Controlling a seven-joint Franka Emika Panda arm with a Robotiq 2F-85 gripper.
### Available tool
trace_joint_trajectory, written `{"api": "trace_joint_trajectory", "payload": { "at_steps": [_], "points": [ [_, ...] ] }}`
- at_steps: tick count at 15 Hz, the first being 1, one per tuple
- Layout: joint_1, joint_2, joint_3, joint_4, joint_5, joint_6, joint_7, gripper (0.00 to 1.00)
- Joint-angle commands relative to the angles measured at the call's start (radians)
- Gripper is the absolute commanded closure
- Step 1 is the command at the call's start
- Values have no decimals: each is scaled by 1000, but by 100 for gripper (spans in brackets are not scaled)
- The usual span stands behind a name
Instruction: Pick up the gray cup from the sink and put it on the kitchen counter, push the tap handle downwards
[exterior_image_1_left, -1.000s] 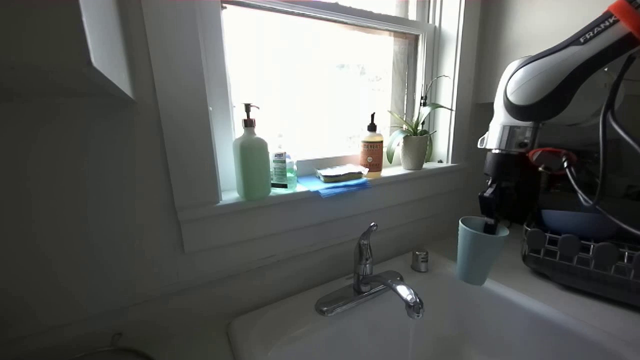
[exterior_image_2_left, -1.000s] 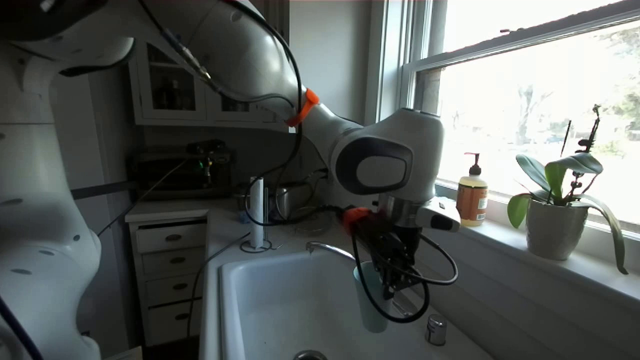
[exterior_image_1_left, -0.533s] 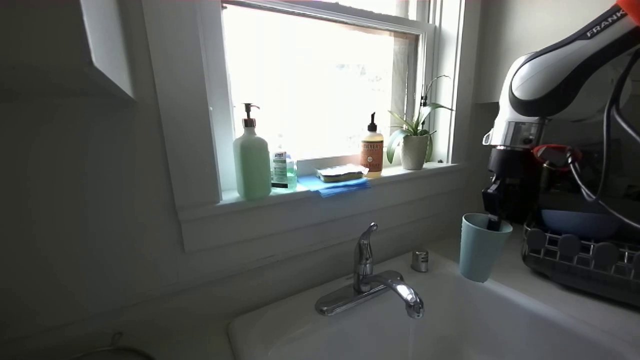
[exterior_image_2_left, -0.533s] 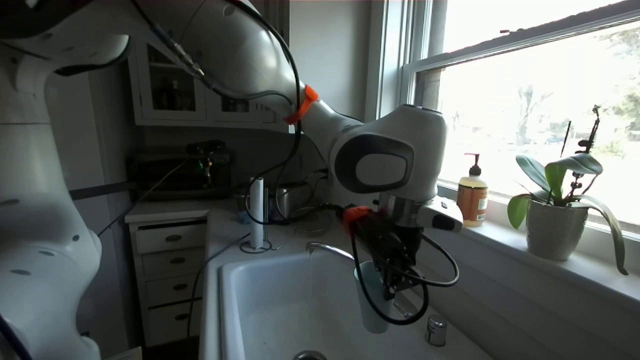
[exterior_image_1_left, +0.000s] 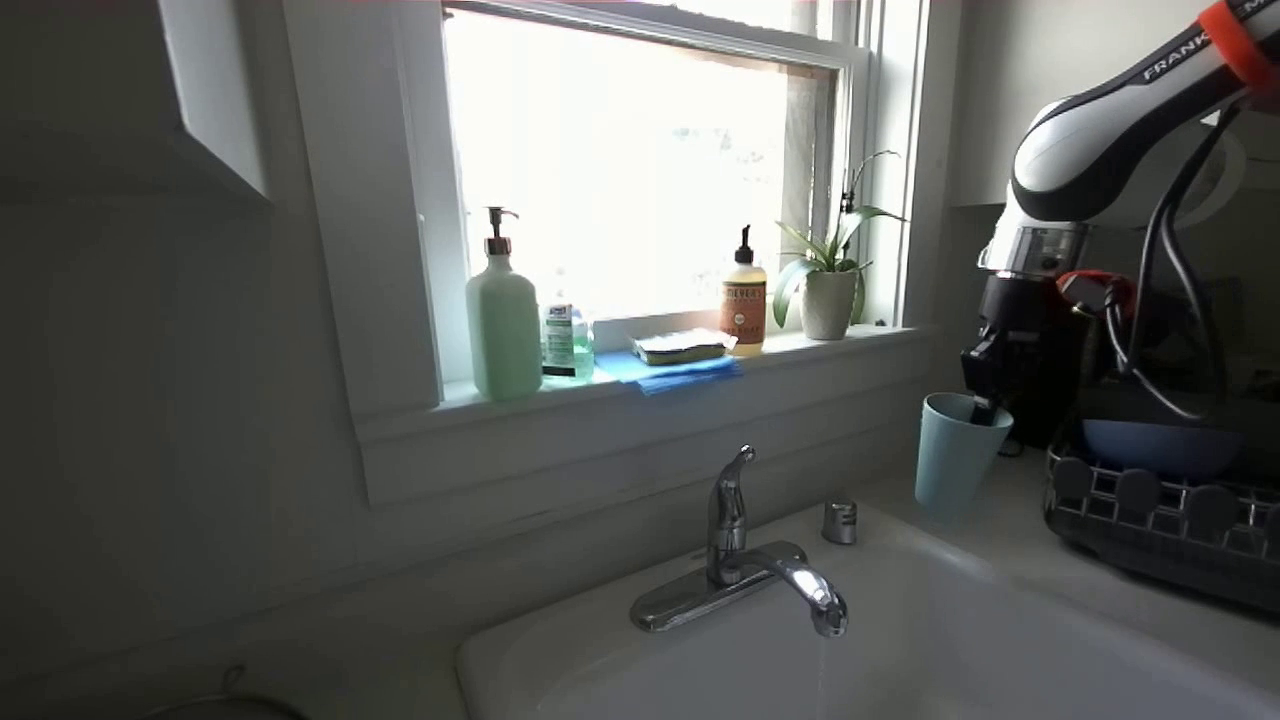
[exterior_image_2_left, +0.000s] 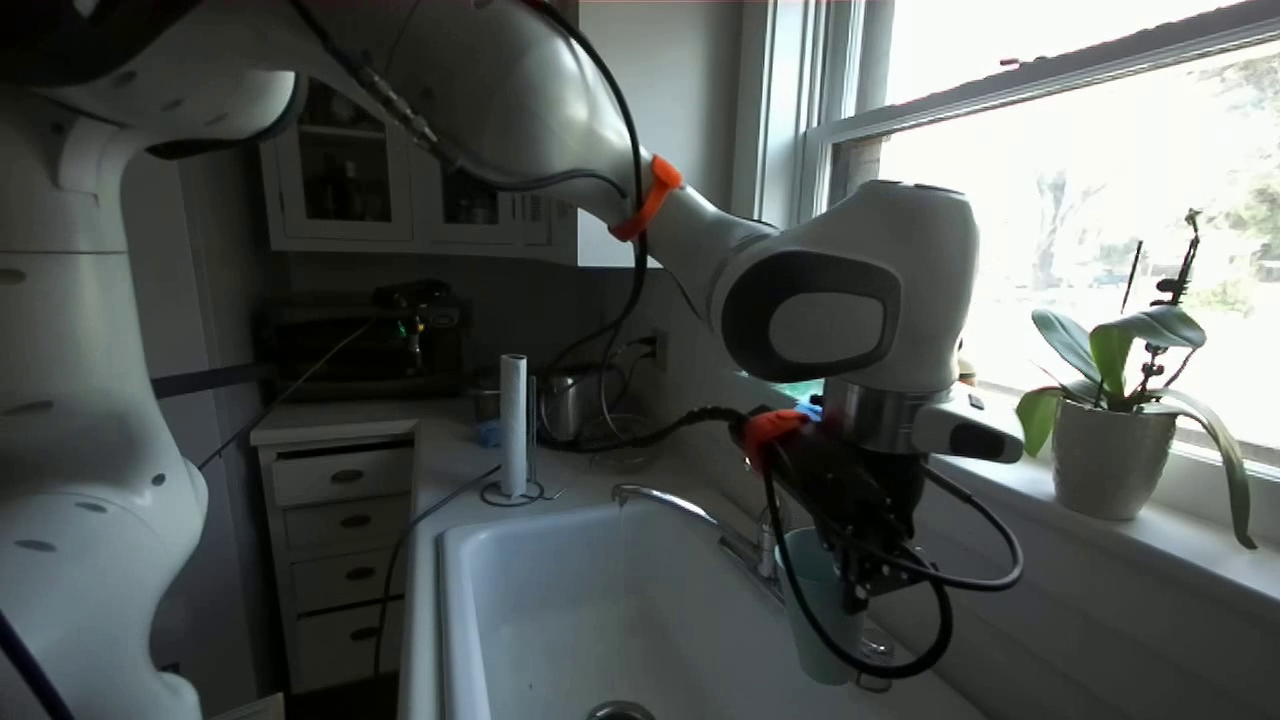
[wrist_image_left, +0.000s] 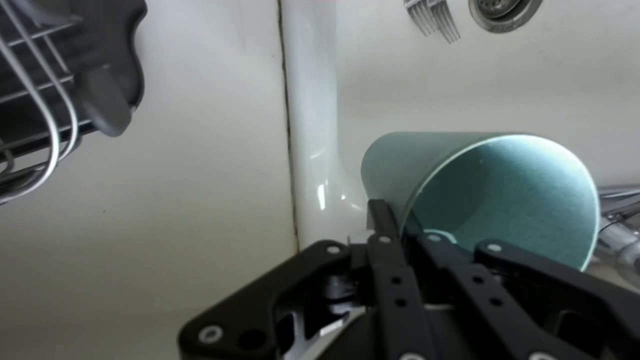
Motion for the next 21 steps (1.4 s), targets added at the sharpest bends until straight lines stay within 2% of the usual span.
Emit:
{"api": "trace_joint_trajectory", "payload": {
  "at_steps": [1, 7, 11, 21],
  "points": [
    [-33, 83, -25, 127, 2, -26, 35, 99],
    [-99, 255, -53, 293, 9, -73, 85, 99],
    [-145, 353, -39, 385, 50, -112, 109, 99],
    [-184, 519, -16, 551, 83, -231, 213, 99]
  ]
}}
